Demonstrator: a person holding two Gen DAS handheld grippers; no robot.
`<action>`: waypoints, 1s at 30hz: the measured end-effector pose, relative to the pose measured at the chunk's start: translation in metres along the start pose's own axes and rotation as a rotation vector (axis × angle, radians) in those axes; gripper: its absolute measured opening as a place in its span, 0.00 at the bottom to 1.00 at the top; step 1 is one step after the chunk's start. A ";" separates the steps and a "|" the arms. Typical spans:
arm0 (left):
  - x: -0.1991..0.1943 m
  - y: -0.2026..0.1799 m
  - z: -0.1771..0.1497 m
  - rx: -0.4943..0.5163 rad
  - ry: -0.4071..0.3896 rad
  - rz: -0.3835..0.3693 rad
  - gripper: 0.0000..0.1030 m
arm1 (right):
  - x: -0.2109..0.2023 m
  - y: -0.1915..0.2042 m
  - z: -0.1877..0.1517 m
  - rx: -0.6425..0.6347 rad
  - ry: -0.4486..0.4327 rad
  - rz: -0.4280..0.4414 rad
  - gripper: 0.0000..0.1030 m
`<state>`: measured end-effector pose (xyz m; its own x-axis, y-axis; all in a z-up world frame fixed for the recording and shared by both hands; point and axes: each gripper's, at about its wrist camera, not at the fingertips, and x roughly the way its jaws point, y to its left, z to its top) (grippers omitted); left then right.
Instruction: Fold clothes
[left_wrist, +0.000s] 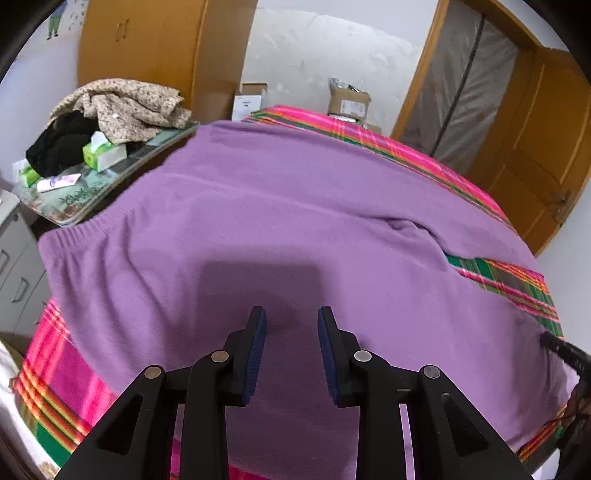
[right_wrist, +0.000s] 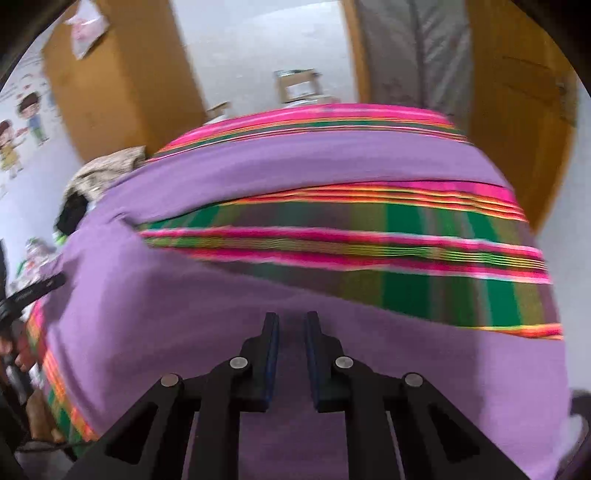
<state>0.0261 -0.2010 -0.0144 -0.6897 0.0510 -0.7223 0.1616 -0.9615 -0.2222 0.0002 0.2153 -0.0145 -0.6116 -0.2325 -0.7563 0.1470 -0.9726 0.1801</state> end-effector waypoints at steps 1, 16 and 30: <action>0.000 -0.002 -0.001 0.006 0.000 -0.009 0.29 | -0.002 -0.006 0.000 0.018 -0.006 -0.016 0.14; -0.001 -0.107 -0.026 0.255 0.051 -0.255 0.29 | -0.018 0.028 -0.034 -0.143 0.006 0.112 0.15; -0.011 -0.181 -0.077 0.497 0.095 -0.385 0.29 | -0.070 -0.009 -0.079 -0.102 -0.067 0.080 0.18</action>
<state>0.0589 -0.0066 -0.0167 -0.5637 0.4199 -0.7113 -0.4481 -0.8789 -0.1637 0.1031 0.2404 -0.0122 -0.6448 -0.3117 -0.6979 0.2732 -0.9467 0.1704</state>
